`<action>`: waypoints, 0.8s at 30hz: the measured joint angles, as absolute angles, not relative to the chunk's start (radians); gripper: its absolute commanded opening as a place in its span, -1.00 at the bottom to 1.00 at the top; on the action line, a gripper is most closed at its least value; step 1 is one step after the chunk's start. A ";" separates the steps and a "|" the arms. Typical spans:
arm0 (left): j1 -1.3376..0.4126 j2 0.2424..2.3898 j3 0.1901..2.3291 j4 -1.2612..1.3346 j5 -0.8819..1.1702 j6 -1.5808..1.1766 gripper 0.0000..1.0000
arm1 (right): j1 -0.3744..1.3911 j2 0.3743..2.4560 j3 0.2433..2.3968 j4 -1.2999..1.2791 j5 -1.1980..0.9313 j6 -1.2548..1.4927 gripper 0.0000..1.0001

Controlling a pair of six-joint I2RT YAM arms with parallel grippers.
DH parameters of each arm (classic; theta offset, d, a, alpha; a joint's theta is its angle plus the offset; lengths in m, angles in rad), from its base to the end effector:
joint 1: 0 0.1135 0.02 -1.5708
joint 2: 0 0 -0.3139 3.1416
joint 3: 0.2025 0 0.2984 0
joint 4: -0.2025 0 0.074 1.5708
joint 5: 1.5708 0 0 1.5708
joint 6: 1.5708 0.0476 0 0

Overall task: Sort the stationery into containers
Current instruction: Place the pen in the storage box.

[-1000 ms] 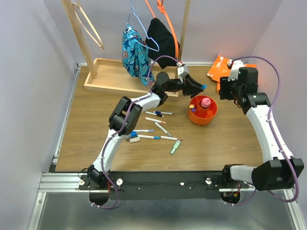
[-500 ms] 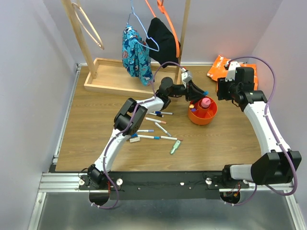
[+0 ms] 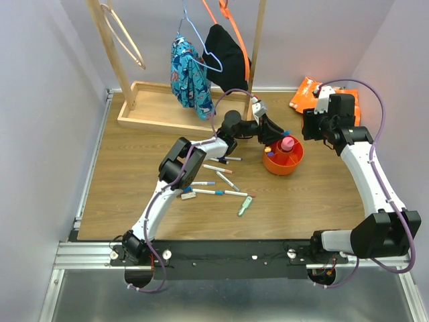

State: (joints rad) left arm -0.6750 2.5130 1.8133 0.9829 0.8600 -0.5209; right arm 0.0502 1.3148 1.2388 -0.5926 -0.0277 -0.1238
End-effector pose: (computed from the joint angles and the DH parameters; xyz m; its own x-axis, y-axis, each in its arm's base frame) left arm 0.4748 -0.4262 0.1851 -0.2964 -0.1787 -0.9382 0.9549 -0.0395 -0.2942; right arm 0.3315 0.0180 0.3795 -0.6055 -0.1540 -0.7808 -0.1478 0.9858 -0.0799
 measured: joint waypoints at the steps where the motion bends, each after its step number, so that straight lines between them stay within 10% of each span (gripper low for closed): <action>1: -0.673 2.511 1.805 0.983 0.860 -0.520 0.04 | 0.050 1.315 1.239 -0.593 -0.030 -0.124 0.21; 16: -0.665 2.374 1.705 0.984 0.860 -0.469 0.21 | 0.050 1.283 1.239 -0.593 -0.047 -0.123 0.22; 20: -0.665 2.352 1.715 0.979 0.867 -0.459 -0.16 | 0.050 1.260 1.236 -0.591 -0.047 -0.123 -0.10; 24: -0.665 2.346 1.717 0.908 0.876 -0.438 -1.00 | 0.050 1.280 1.222 -0.574 -0.047 -0.111 -0.60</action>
